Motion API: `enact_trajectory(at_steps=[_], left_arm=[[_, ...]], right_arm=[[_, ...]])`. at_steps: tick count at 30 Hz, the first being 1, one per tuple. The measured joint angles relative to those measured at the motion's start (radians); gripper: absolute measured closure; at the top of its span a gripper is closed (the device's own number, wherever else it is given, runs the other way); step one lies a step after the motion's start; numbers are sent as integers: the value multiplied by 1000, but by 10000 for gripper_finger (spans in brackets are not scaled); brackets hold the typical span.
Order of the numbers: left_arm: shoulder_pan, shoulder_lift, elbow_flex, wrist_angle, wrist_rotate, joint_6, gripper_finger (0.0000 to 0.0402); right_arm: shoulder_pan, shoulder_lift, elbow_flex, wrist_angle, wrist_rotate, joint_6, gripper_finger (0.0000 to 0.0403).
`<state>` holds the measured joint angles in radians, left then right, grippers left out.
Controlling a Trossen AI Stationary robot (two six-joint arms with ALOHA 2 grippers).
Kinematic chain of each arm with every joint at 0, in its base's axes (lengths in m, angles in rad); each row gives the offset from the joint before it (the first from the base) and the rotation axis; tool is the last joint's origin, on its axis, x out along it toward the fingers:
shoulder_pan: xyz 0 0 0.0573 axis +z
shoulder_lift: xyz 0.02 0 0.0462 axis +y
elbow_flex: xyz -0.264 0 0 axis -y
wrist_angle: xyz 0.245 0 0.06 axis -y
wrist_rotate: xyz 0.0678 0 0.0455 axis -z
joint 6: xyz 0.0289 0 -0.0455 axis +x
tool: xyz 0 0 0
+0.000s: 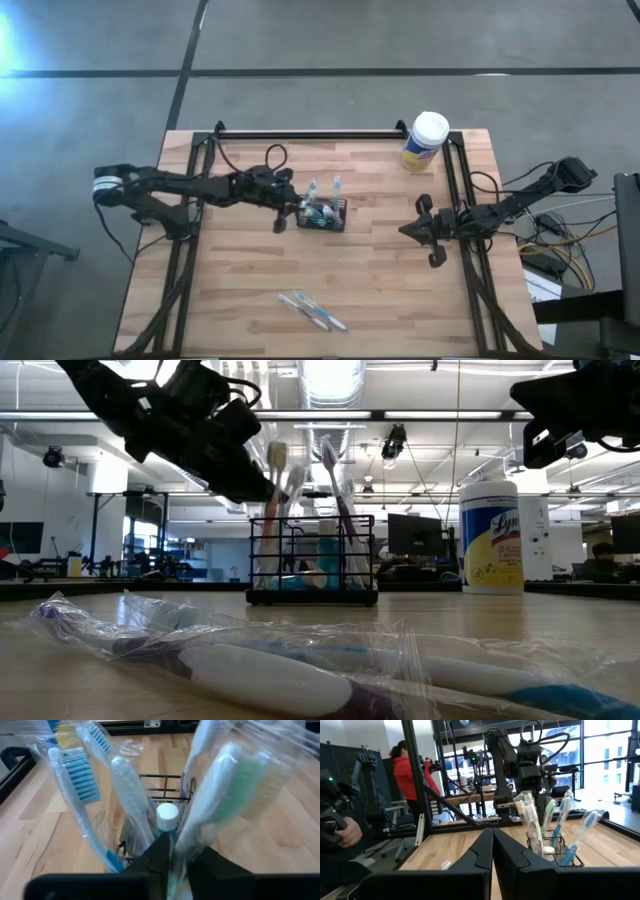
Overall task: Pick & Place toothbrushing station
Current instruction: Put the green toothbrush into the black wire organizer, then put the blue toothbrush into the black wire organizer
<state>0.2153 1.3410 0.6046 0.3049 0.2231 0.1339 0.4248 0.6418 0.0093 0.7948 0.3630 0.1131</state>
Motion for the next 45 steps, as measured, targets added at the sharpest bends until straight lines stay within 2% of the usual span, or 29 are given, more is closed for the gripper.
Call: enact_trajectory(at_steps=[4, 13, 19, 27, 33, 37, 40, 42, 45], left_arm=[[1, -35, -4, -27, 40, 14, 295], [0, -146, -5, -67, 37, 11, 150], [0, -186, -5, -76, 10, -1, 98], [0, -200, -5, -78, 6, -1, 92], [0, -301, -5, -94, 7, 34, 90], [-1, -434, 22, -215, 7, 46, 93], [-7, -547, 59, -371, 3, 44, 101], [-14, -615, 83, -487, -40, 44, 121], [-25, -706, 90, -603, -114, 30, 179]], right_arm=[[0, 0, 0, 2, 2, 0, 394], [0, 1, 0, 1, 3, -16, 394], [0, 0, 0, 0, 3, -21, 394], [0, 1, 0, -1, 3, -20, 394], [0, 1, 0, -1, 3, -20, 394], [0, 1, 0, -4, 3, -20, 394], [0, 1, 0, -6, 3, -21, 394], [0, 1, 0, -5, 3, -32, 394], [0, 1, 0, -5, 4, -53, 394]])
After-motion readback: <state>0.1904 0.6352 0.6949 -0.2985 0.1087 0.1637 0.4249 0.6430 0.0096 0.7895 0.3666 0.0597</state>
